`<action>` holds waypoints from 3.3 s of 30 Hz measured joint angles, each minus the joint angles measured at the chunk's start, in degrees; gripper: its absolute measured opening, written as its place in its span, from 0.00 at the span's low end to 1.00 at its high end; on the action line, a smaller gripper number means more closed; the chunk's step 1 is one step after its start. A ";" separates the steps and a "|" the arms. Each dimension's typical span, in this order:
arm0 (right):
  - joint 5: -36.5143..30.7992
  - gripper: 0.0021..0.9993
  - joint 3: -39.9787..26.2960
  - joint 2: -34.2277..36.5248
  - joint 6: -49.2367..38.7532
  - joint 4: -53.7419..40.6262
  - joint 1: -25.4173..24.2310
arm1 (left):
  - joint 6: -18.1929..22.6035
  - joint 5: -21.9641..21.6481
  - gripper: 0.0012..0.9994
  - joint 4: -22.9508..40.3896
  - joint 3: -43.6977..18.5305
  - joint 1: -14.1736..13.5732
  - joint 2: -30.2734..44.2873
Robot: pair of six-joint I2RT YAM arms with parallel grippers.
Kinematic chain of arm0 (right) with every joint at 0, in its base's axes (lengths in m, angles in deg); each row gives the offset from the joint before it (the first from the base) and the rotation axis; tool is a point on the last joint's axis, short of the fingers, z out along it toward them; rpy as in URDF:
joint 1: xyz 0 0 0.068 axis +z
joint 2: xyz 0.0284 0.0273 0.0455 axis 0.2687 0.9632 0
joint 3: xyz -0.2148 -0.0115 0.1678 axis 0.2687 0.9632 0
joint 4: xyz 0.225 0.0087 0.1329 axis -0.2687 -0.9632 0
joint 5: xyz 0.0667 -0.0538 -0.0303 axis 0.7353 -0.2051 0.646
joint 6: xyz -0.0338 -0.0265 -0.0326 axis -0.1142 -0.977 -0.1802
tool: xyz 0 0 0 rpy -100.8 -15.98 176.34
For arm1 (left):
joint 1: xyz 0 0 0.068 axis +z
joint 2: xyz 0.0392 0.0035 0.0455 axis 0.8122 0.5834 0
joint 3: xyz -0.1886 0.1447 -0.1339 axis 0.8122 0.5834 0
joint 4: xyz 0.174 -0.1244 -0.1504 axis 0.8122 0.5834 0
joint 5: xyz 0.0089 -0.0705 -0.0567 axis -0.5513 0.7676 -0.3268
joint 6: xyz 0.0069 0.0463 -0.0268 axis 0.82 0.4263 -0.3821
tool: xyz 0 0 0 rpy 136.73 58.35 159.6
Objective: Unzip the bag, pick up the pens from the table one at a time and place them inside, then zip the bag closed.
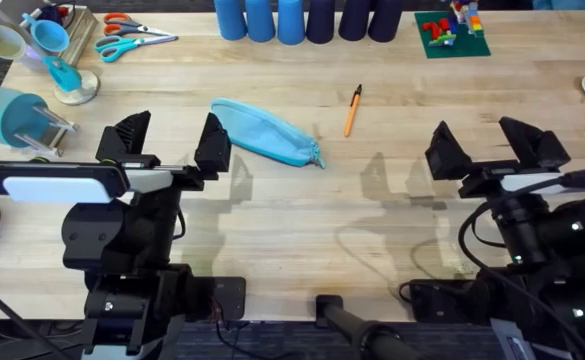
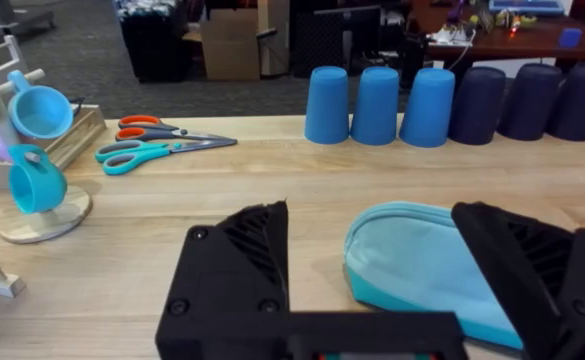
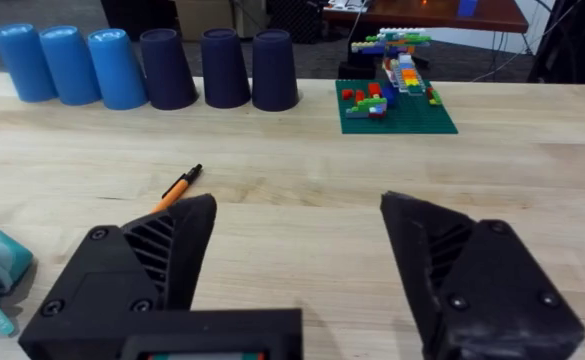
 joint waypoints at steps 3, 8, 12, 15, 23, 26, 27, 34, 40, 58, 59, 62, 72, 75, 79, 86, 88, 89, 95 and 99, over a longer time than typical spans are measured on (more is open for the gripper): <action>0.02 1.00 0.00 -0.02 -0.01 -0.02 0.00 | 0.00 -0.01 0.99 0.02 0.00 0.00 0.00; 0.02 1.00 0.00 -0.02 0.00 -0.09 0.00 | 0.00 0.00 0.99 0.00 0.00 0.00 0.00; 0.02 1.00 0.00 -0.02 0.07 -0.23 0.00 | -0.01 -0.02 0.99 0.00 0.00 0.00 0.00; 0.02 1.00 0.00 0.00 0.13 -0.24 0.00 | 0.00 0.00 0.99 0.00 0.00 0.00 0.00; 0.02 1.00 -0.04 0.04 0.15 -0.24 0.00 | 0.00 -0.02 0.99 0.00 0.00 0.00 0.00; -0.07 1.00 -0.26 0.02 0.15 -0.93 0.00 | 0.00 -0.02 0.99 0.04 -0.02 0.00 0.00; -0.24 1.00 -0.68 0.04 0.15 -1.79 0.00 | 0.00 -0.02 0.99 0.23 -0.07 0.00 0.00; -1.67 1.00 -9.78 2.16 0.31 -16.33 0.00 | 0.00 -0.46 0.99 9.71 -5.39 0.00 1.53; -1.94 1.00 -20.66 10.25 1.49 -19.64 0.00 | 0.01 -0.46 0.99 12.67 -16.12 0.00 9.35; 9.12 1.00 -52.28 46.23 4.72 -29.38 0.00 | 23.96 7.19 0.99 34.81 -53.41 3.16 51.91; 9.31 1.00 -52.28 46.35 4.72 -29.55 0.00 | 25.81 8.77 0.99 35.82 -53.91 4.18 53.42; 9.71 1.00 -52.29 46.42 4.72 -29.74 0.00 | 31.54 14.72 0.99 37.03 -54.36 8.42 58.14; 10.14 1.00 -52.30 46.42 4.72 -29.80 0.00 | 51.09 30.33 0.99 39.26 -54.36 20.17 65.63; 10.14 1.00 -52.30 46.42 4.72 -30.19 0.00 | 54.66 31.44 0.99 37.40 -54.43 20.92 65.66; 10.14 1.00 -52.30 46.45 4.72 -30.59 0.00 | 56.98 32.43 0.99 38.42 -54.47 20.94 65.67; 10.14 1.00 -52.30 46.45 4.72 -31.56 0.00 | 59.05 33.09 0.99 30.89 -54.47 20.96 65.68; 10.14 1.00 -52.30 46.49 4.72 -31.54 0.00 | 61.45 33.60 0.99 29.77 -54.51 20.96 65.68; 10.14 1.00 -52.30 46.51 4.72 -31.54 0.00 | 62.84 33.86 0.99 29.75 -54.51 20.96 65.72; 10.14 1.00 -52.30 46.71 4.72 -31.54 0.00 | 70.57 34.56 0.99 29.70 -54.51 20.94 69.63; 10.14 1.00 -52.30 46.71 4.73 -31.56 0.00 | 72.60 34.91 0.99 29.79 -54.51 20.96 73.66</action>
